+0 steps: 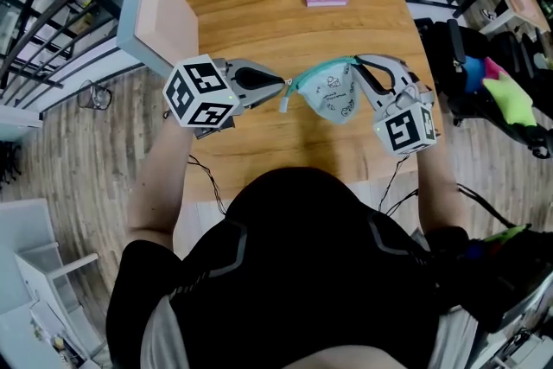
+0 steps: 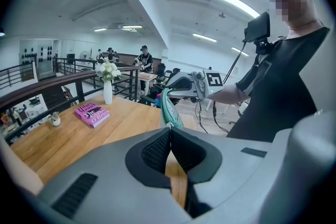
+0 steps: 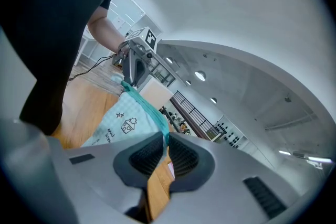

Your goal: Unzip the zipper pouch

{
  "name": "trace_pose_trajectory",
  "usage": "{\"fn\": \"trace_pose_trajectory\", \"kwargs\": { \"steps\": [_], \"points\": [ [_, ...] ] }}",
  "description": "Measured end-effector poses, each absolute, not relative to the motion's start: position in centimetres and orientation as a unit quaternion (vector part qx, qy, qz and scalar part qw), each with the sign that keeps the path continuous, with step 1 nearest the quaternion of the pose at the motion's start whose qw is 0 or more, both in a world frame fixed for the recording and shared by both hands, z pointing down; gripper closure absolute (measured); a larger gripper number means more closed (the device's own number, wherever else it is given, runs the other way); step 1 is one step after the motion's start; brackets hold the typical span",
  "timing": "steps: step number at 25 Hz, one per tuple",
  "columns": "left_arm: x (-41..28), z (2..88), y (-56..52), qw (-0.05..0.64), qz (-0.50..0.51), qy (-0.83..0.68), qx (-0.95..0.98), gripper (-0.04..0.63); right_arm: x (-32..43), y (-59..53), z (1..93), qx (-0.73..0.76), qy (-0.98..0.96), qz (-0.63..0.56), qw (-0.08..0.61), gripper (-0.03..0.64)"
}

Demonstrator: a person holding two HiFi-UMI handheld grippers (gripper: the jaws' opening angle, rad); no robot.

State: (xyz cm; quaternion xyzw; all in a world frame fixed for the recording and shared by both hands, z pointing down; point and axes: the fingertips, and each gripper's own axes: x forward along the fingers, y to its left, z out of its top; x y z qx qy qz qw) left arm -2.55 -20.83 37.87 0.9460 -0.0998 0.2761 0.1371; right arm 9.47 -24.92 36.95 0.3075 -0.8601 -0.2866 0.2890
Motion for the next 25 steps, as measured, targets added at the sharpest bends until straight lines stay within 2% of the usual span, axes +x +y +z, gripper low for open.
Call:
{"fn": "trace_pose_trajectory", "kwargs": {
  "steps": [15, 25],
  "points": [
    [-4.5, 39.0, -20.9, 0.159, 0.276, -0.135, 0.938, 0.566, 9.8, -26.3, 39.0, 0.307, -0.877, -0.234, 0.287, 0.574],
    [-6.3, 43.9, -22.5, 0.218, 0.252, -0.220, 0.917, 0.565, 8.3, -27.5, 43.7, 0.290, -0.904, -0.124, 0.289, 0.572]
  ]
}}
